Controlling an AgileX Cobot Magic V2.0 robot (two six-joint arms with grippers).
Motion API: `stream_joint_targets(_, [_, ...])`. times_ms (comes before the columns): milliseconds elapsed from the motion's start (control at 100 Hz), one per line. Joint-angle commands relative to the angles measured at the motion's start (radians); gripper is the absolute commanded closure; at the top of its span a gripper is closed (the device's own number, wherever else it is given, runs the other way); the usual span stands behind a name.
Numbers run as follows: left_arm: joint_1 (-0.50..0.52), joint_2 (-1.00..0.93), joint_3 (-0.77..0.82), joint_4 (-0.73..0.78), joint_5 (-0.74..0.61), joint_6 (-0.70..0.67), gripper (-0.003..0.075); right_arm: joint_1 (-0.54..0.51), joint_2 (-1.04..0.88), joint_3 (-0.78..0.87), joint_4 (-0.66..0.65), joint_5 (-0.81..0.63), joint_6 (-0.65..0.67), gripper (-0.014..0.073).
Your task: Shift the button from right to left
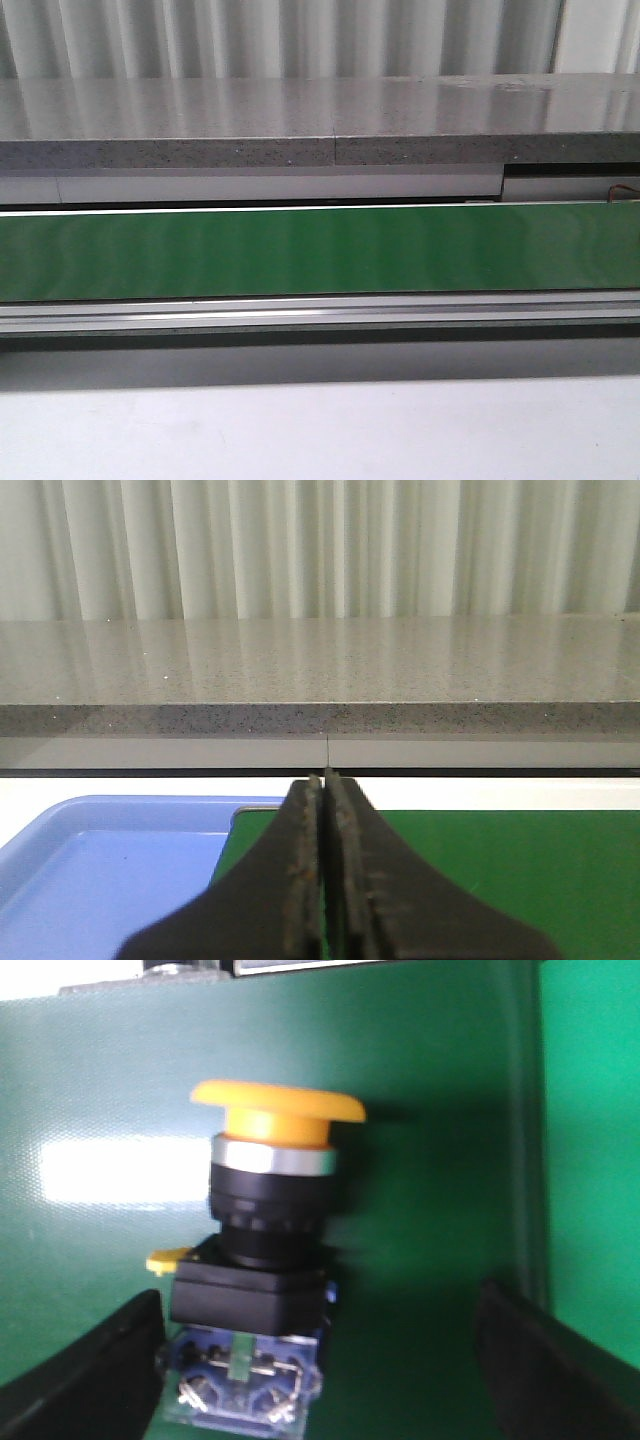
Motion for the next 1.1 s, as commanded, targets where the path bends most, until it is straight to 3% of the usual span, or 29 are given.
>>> stream_joint_targets(0, [-0.008,-0.036,0.024,-0.001,-0.079,-0.011,0.074,0.009,-0.081,-0.025,0.012,-0.022,-0.002,-0.0059])
stream_joint_targets(440, [-0.008,-0.036,0.024,-0.001,-0.079,-0.011,0.074,0.147,-0.431,0.014,0.008,-0.07,-0.027,-0.0034])
stream_joint_targets(870, [-0.008,-0.036,0.024,-0.001,-0.079,-0.011,0.074,0.181,-0.87,0.327,-0.006,-0.099,-0.031,0.0002])
stream_joint_targets(990, [-0.008,-0.036,0.024,-0.001,-0.079,-0.011,0.074,0.181,-0.986,0.402,-0.006,-0.099,-0.031,0.0097])
stream_joint_targets(1090, [-0.008,-0.036,0.024,-0.001,-0.079,-0.011,0.074,0.181,-1.064,0.449,-0.006,-0.094,-0.031,0.0266])
